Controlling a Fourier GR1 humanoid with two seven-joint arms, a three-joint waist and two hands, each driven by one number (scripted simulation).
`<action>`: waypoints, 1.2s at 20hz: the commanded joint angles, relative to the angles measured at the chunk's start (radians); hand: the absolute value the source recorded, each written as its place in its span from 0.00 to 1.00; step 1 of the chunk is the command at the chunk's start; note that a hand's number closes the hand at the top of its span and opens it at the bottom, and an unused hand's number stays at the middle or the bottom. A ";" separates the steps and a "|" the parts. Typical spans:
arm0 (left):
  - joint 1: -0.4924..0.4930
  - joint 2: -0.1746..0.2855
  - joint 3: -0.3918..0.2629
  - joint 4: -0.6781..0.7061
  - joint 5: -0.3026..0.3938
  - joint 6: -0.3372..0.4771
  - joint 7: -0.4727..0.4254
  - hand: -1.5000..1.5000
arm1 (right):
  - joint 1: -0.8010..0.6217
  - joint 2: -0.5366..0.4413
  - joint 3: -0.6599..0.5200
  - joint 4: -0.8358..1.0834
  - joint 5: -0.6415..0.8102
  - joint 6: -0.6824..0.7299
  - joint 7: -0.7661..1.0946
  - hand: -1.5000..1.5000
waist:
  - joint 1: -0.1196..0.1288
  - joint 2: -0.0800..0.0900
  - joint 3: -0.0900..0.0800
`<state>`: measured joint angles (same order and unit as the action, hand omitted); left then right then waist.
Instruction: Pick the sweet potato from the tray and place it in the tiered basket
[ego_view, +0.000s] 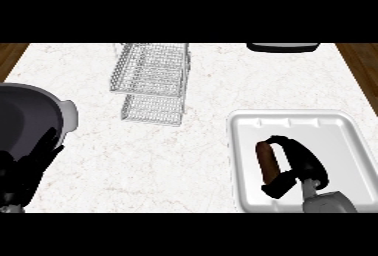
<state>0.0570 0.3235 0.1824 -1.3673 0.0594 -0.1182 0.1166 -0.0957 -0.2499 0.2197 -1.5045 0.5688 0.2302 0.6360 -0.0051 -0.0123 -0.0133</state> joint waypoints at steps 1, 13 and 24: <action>0.030 -0.026 -0.012 -0.062 -0.018 0.027 0.044 0.50 | 0.014 0.091 0.053 -0.030 0.046 -0.067 0.012 1.00 | 0.009 0.011 0.014; -0.055 -0.035 -0.037 -0.017 -0.034 -0.014 0.062 0.50 | -0.149 0.244 0.327 -0.170 0.323 -0.154 0.276 1.00 | 0.095 0.009 0.002; -0.097 -0.034 -0.072 -0.004 -0.053 -0.033 0.071 0.50 | -0.529 0.249 0.477 -0.088 0.553 -0.245 0.570 1.00 | 0.164 -0.003 -0.001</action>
<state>-0.0246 0.2928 0.1175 -1.3778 0.0093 -0.1498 0.1821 -0.5027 -0.0108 0.6466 -1.6154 1.0422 0.0281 1.0485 0.1485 -0.0125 -0.0152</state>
